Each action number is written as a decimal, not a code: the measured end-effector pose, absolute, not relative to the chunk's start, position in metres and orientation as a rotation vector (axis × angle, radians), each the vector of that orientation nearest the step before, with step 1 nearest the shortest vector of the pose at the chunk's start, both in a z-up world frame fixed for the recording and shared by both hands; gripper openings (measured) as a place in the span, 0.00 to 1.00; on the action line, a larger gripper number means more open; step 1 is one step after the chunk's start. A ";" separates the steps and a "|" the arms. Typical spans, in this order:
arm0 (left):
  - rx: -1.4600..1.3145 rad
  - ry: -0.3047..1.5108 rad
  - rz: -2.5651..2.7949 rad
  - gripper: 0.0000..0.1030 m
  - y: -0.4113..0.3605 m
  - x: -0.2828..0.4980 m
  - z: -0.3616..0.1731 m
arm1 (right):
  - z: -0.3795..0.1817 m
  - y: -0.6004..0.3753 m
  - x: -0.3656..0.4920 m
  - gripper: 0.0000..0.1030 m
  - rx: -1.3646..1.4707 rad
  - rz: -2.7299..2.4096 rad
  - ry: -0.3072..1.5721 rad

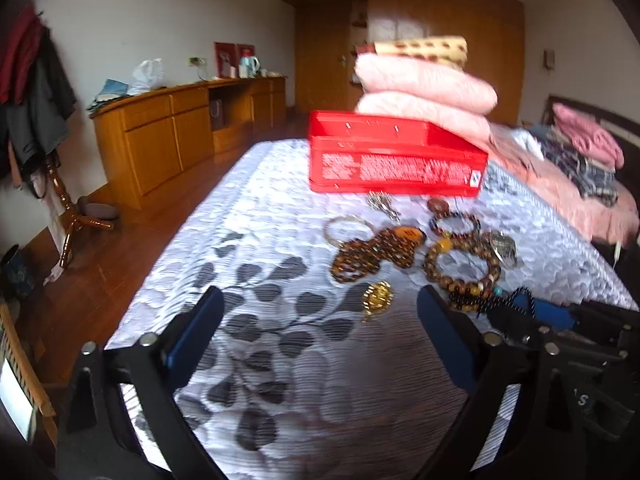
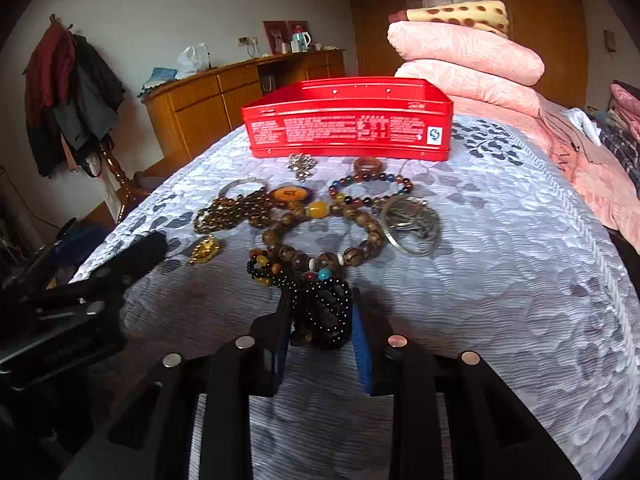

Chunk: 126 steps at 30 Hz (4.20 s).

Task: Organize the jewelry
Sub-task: 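Grasp the black beaded bracelet with the right tool while the left tool grasps the gold pendant, then lower both held pieces into the red tin and open both tools, then grasp the brown bead strand with the left tool while the right tool grasps the silver ring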

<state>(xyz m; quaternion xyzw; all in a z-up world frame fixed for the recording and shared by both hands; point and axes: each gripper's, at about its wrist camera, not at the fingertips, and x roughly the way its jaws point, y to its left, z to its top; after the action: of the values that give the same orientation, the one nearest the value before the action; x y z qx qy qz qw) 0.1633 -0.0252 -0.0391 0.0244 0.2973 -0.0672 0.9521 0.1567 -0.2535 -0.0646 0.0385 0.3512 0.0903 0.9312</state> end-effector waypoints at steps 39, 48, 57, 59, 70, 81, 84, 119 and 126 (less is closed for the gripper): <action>-0.029 0.736 -0.238 0.20 -0.028 0.187 -0.034 | -0.041 -0.282 0.156 0.27 0.172 0.208 0.641; -0.032 0.659 -0.286 0.20 -0.035 0.220 0.008 | 0.012 -0.298 0.184 0.27 0.160 0.197 0.537; -0.015 0.560 -0.334 0.20 -0.072 0.321 0.073 | 0.055 -0.315 0.298 0.27 0.164 0.172 0.512; -0.009 0.582 -0.332 0.20 -0.082 0.347 0.069 | 0.051 -0.317 0.318 0.27 0.178 0.172 0.529; 0.000 0.638 -0.337 0.48 -0.090 0.384 0.040 | 0.017 -0.315 0.361 0.37 0.162 0.165 0.603; 0.009 0.558 -0.277 0.62 -0.036 0.304 0.052 | 0.021 -0.348 0.271 0.39 0.223 0.164 0.540; 0.008 0.574 -0.249 0.65 -0.029 0.284 0.040 | 0.008 -0.350 0.248 0.39 0.221 0.151 0.570; -0.013 0.891 -0.297 0.59 -0.056 0.255 -0.056 | -0.052 -0.331 0.224 0.39 0.271 0.189 0.764; 0.024 0.889 -0.282 0.17 -0.062 0.253 -0.055 | -0.053 -0.331 0.225 0.39 0.270 0.186 0.768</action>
<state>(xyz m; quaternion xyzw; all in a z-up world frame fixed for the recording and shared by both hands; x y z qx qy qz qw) 0.2530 -0.0618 -0.0550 0.0118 0.4285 -0.1361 0.8932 0.2246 -0.3314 -0.0526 0.1309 0.3730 0.0904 0.9141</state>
